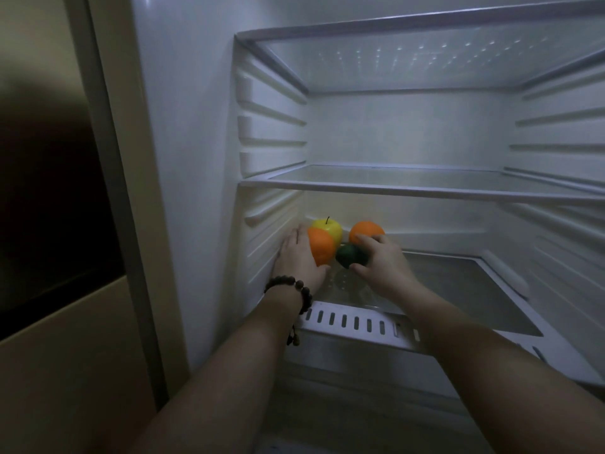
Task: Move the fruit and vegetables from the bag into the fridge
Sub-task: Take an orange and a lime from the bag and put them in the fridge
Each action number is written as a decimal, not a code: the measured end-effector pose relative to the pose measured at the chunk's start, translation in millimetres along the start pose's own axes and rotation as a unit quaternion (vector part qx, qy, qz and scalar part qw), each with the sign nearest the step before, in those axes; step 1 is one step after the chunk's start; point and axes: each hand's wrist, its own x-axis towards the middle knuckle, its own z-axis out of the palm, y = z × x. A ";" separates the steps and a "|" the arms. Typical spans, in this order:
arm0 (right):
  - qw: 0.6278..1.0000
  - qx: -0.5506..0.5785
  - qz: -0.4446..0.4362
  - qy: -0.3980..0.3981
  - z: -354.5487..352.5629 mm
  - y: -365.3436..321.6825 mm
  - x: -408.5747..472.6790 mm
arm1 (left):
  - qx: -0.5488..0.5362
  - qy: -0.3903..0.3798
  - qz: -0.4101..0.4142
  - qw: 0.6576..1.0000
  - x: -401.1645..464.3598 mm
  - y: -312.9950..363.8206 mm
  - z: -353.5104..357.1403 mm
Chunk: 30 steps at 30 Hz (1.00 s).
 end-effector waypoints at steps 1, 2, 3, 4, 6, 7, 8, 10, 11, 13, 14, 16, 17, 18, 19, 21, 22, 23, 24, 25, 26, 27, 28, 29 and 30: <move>1.000 0.001 -0.006 0.002 -3.6 -1.5 -2.9 | 0.008 0.009 0.016 1.000 -3.6 -0.3 -2.9; 1.000 0.000 -0.012 0.006 -7.6 -3.2 -6.2 | 0.018 0.020 0.034 0.999 -7.2 -0.6 -6.1; 1.000 0.000 -0.016 0.012 -11.6 -4.3 -9.7 | 0.029 0.032 0.054 0.998 -11.7 -0.8 -9.8; 1.000 -0.003 -0.020 0.018 -15.4 -6.1 -13.7 | 0.039 0.045 0.075 0.995 -16.7 -1.3 -13.2; 0.999 -0.010 -0.026 0.027 -21.7 -10.3 -22.7 | 0.050 0.069 0.118 0.989 -29.4 -2.9 -20.0; 0.999 -0.010 -0.027 0.031 -24.5 -12.9 -27.6 | 0.055 0.077 0.136 0.986 -36.5 -3.4 -23.6; 0.999 -0.009 -0.025 0.038 -27.4 -16.0 -34.4 | 0.061 0.078 0.148 0.984 -43.5 -4.4 -26.9; 0.998 0.001 -0.027 0.062 -32.1 -22.6 -51.7 | 0.071 0.077 0.154 0.982 -56.6 -6.7 -33.1; 0.996 0.007 -0.036 0.077 -33.5 -25.9 -61.8 | 0.075 0.077 0.155 0.982 -63.4 -7.1 -36.8; 0.994 0.017 -0.053 0.097 -35.0 -34.0 -83.7 | 0.087 0.071 0.159 0.981 -77.2 -7.5 -43.7; 0.993 0.014 -0.051 0.101 -35.5 -38.8 -95.4 | 0.092 0.063 0.162 0.981 -86.0 -7.5 -46.8; 0.995 -0.001 -0.018 0.098 -38.3 -49.5 -121.4 | 0.083 0.042 0.164 0.982 -107.8 -7.8 -53.4; 0.995 -0.004 -0.001 0.095 -39.8 -54.6 -135.7 | 0.073 0.036 0.165 0.983 -120.9 -8.2 -57.5; 0.995 -0.002 0.008 0.097 -41.3 -60.2 -151.9 | 0.069 0.033 0.170 0.983 -135.4 -9.0 -61.4; 0.994 0.000 0.011 0.106 -42.5 -66.2 -169.6 | 0.072 0.034 0.179 0.981 -151.4 -10.4 -65.6; 0.991 -0.007 0.009 0.130 -42.7 -78.2 -209.0 | 0.067 0.035 0.201 0.977 -186.6 -14.9 -73.9; 0.990 -0.015 0.009 0.138 -41.8 -84.3 -230.2 | 0.057 0.030 0.205 0.977 -205.4 -17.8 -78.5; 0.989 -0.023 0.010 0.143 -40.2 -90.3 -251.5 | 0.048 0.019 0.206 0.977 -224.4 -21.9 -82.6; 0.989 -0.029 0.012 0.142 -38.1 -95.3 -273.8 | 0.042 0.003 0.205 0.978 -244.3 -26.3 -86.6; 0.990 -0.032 0.019 0.138 -36.2 -100.6 -296.4 | 0.041 -0.016 0.203 0.978 -263.7 -31.5 -89.9; 0.990 -0.035 0.029 0.133 -34.5 -104.7 -318.8 | 0.041 -0.034 0.204 0.978 -282.7 -36.0 -92.6; 0.990 -0.039 0.041 0.131 -33.0 -107.8 -342.2 | 0.042 -0.052 0.204 0.977 -301.8 -39.9 -94.7; 0.989 -0.044 0.052 0.130 -32.3 -110.4 -365.4 | 0.045 -0.067 0.205 0.976 -320.5 -42.5 -96.6; 0.988 -0.049 0.062 0.130 -31.7 -112.2 -388.0 | 0.052 -0.079 0.206 0.974 -338.4 -43.6 -98.5; 0.987 -0.053 0.070 0.133 -31.4 -113.4 -410.0 | 0.060 -0.090 0.210 0.972 -355.8 -43.8 -100.5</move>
